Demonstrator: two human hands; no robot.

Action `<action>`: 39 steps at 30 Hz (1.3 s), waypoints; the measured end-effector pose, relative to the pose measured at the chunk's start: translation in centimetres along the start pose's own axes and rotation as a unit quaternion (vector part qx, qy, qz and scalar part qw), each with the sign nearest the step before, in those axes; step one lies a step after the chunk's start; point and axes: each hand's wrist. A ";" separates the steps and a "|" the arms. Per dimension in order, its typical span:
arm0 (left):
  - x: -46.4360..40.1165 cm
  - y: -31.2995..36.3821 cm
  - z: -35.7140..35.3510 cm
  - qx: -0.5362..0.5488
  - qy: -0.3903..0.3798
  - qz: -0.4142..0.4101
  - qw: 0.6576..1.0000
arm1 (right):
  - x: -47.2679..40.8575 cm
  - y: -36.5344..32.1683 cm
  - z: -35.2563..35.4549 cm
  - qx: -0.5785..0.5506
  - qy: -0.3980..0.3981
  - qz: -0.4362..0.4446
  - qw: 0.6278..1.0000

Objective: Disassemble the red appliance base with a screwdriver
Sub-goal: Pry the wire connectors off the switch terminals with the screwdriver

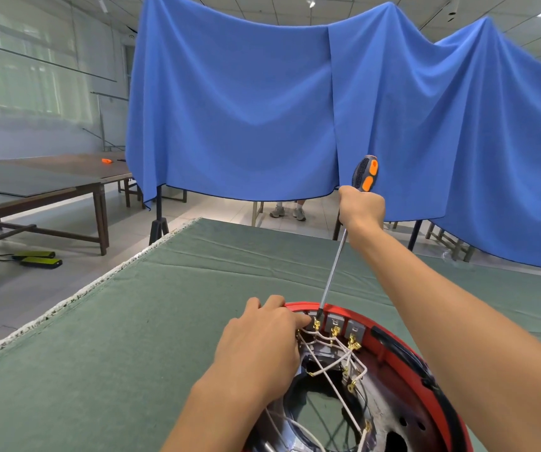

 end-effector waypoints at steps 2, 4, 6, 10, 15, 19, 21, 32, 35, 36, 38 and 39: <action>0.0 0.0 0.0 -0.002 -0.001 0.001 1.000 | 0.0 -0.2 0.5 -0.034 -0.006 0.000 0.999; 0.0 0.0 0.0 -0.003 0.001 0.002 1.000 | 0.0 -0.6 1.1 -0.064 -0.012 0.012 0.998; 0.0 0.0 0.0 -0.003 0.001 0.003 1.000 | 0.3 -1.0 1.8 -0.086 -0.015 0.029 0.996; 0.1 0.0 0.0 0.001 0.002 0.008 1.000 | 1.1 -1.4 2.7 -0.112 -0.007 0.060 0.992; 0.1 0.2 0.1 0.009 0.005 0.012 1.000 | 0.8 -1.1 2.9 -0.086 0.011 0.061 0.994; 0.1 0.2 0.0 0.016 0.009 0.014 1.000 | -0.1 -0.2 2.2 -0.069 0.021 0.021 0.997; 0.0 0.2 0.0 0.017 0.009 0.014 1.000 | -0.8 0.3 1.8 -0.059 0.024 -0.003 0.998; -0.1 0.0 -0.1 0.015 0.010 0.015 1.000 | -2.5 3.0 -0.1 -0.039 0.015 -0.100 0.994; 0.0 0.0 -0.1 0.012 0.010 0.012 1.000 | -2.6 3.5 -0.1 -0.037 0.010 -0.115 0.993; -0.1 0.0 -0.1 0.012 0.012 0.011 1.000 | -2.5 3.8 -0.2 -0.033 0.005 -0.120 0.992; -0.1 -0.1 -0.1 0.009 0.011 0.007 1.000 | -1.8 4.6 -0.6 -0.019 -0.018 -0.123 0.992; -0.1 -0.1 -0.2 0.009 0.010 0.007 1.000 | -1.4 4.8 -0.8 -0.017 -0.029 -0.121 0.992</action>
Point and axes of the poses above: each hand's wrist, its own x-axis away from the middle knuckle, its own z-axis out of the back of the hand, y = z × x, and after that the axes turned 11 degrees about y, right-handed
